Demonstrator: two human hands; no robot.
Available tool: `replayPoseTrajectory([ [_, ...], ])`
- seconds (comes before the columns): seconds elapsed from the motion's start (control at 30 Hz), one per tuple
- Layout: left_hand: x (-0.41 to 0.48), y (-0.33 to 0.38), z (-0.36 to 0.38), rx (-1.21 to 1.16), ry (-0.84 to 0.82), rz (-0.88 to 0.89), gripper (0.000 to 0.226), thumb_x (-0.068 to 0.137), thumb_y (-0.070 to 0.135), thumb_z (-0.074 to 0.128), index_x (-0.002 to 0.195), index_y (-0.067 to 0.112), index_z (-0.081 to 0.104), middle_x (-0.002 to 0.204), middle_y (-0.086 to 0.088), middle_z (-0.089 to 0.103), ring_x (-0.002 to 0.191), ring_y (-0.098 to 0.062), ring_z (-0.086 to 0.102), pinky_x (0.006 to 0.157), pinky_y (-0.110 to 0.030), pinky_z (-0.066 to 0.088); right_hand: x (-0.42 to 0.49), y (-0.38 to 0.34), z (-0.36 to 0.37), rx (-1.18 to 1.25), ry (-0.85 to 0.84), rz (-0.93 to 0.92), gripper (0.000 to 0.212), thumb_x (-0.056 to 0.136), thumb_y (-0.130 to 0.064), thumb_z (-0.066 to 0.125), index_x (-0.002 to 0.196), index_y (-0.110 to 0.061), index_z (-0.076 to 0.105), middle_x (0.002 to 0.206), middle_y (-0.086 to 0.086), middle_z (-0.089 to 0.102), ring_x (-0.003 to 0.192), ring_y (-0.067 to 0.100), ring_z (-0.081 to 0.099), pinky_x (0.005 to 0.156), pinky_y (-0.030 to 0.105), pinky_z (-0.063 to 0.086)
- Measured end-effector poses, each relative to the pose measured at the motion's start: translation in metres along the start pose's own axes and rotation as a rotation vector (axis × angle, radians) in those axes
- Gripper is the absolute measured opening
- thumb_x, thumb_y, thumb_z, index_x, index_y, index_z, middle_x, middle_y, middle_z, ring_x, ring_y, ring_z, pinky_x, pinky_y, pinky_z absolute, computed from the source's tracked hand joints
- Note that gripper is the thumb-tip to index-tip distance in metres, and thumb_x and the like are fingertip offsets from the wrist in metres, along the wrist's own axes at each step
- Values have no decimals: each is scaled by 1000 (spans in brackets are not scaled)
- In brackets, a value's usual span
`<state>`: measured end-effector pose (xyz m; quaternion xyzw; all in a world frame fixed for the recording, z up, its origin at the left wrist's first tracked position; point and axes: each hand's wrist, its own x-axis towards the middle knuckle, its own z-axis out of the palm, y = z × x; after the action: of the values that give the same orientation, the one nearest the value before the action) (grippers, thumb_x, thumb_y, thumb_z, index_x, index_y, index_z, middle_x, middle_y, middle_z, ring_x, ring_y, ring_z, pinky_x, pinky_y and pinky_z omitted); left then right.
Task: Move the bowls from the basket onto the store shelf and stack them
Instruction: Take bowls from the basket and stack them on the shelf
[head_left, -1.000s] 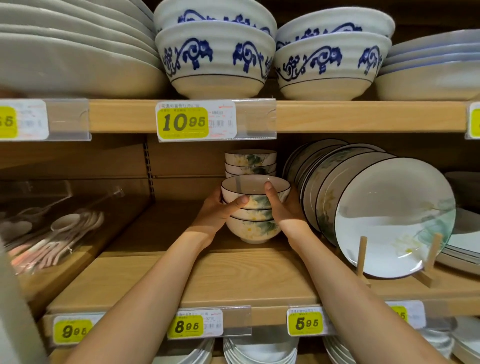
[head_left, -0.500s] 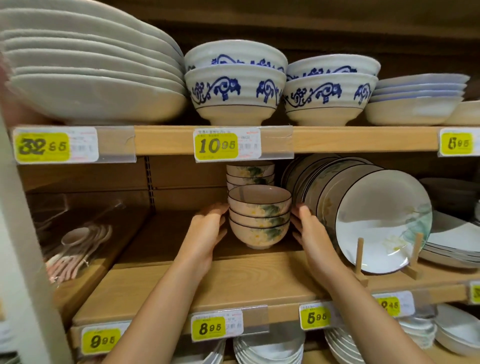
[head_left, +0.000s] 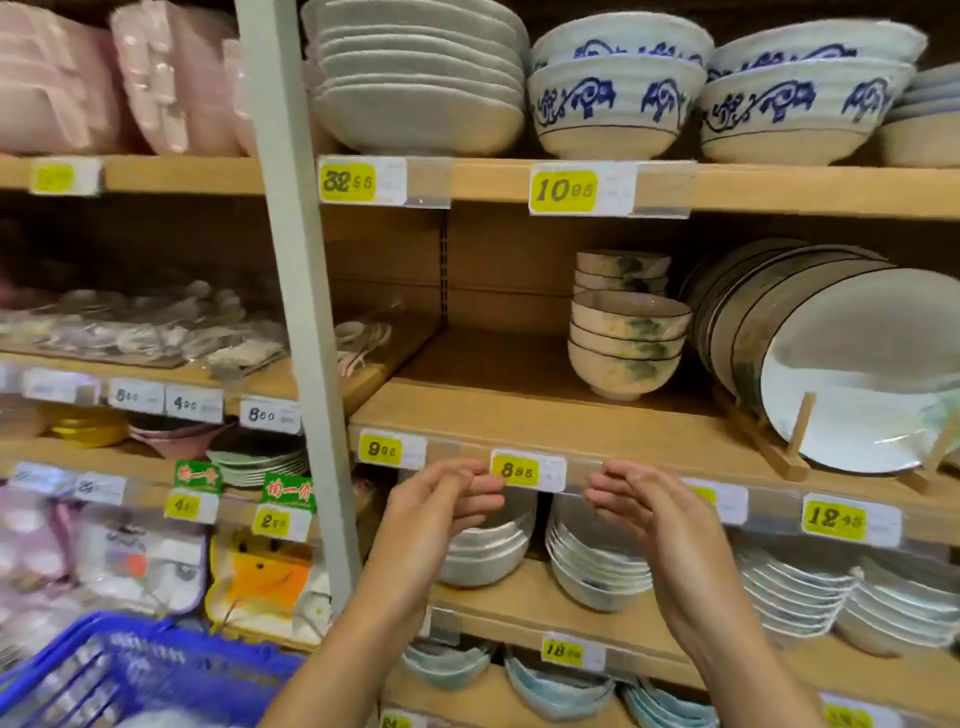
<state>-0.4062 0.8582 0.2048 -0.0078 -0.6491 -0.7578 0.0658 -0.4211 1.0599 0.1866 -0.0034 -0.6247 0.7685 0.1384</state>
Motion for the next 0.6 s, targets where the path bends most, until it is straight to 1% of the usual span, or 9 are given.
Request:
replayPoseTrajectory([
  [0.1,-41,-17,-28,12,92,-38,28,100,4,39,100,6,66,90,-12,76,79,-21,73,71,-22,56,-29,29,16,56,-85,77,28,97,-5,43,94,-7,70,88,14,75,83,22,72,73,23,58],
  [0.2,-80,-33,-60,27,183,-95,27,100,2,38,99,4,65,89,-14,75,76,-21,70,67,-20,56,-59,65,40,67,-181,184,30,97,-6,42,91,-10,70,87,14,75,82,22,73,73,25,58],
  [0.27,-104,-43,-87,34,252,-130,25,99,3,40,96,4,65,86,-13,74,75,-20,70,66,-18,56,-79,90,62,66,-247,263,29,98,-5,41,90,-9,69,87,16,74,80,22,73,71,24,59],
  [0.33,-125,-51,-119,37,332,-171,25,99,3,41,93,4,65,86,-14,74,74,-21,69,66,-18,55,-98,110,87,57,-317,341,29,99,-4,39,90,-7,67,86,17,74,77,22,73,65,21,58],
  [0.43,-148,-62,-172,86,455,-253,25,100,6,40,100,1,65,93,-17,72,76,-23,66,65,-21,51,-121,132,126,7,-432,440,28,100,-5,38,92,-5,66,82,14,73,72,20,71,62,20,56],
  [0.5,-158,-70,-207,103,528,-291,24,99,7,42,101,0,65,91,-16,72,75,-23,65,66,-24,48,-132,144,151,-27,-491,470,26,100,-6,40,94,-3,66,78,11,73,66,16,70,61,19,54],
  [0.6,-163,-79,-259,84,623,-348,20,97,7,47,99,-1,64,88,-15,71,68,-22,61,61,-24,45,-141,166,192,-81,-543,517,25,99,-5,43,89,-5,65,73,11,70,55,11,67,52,15,51],
])
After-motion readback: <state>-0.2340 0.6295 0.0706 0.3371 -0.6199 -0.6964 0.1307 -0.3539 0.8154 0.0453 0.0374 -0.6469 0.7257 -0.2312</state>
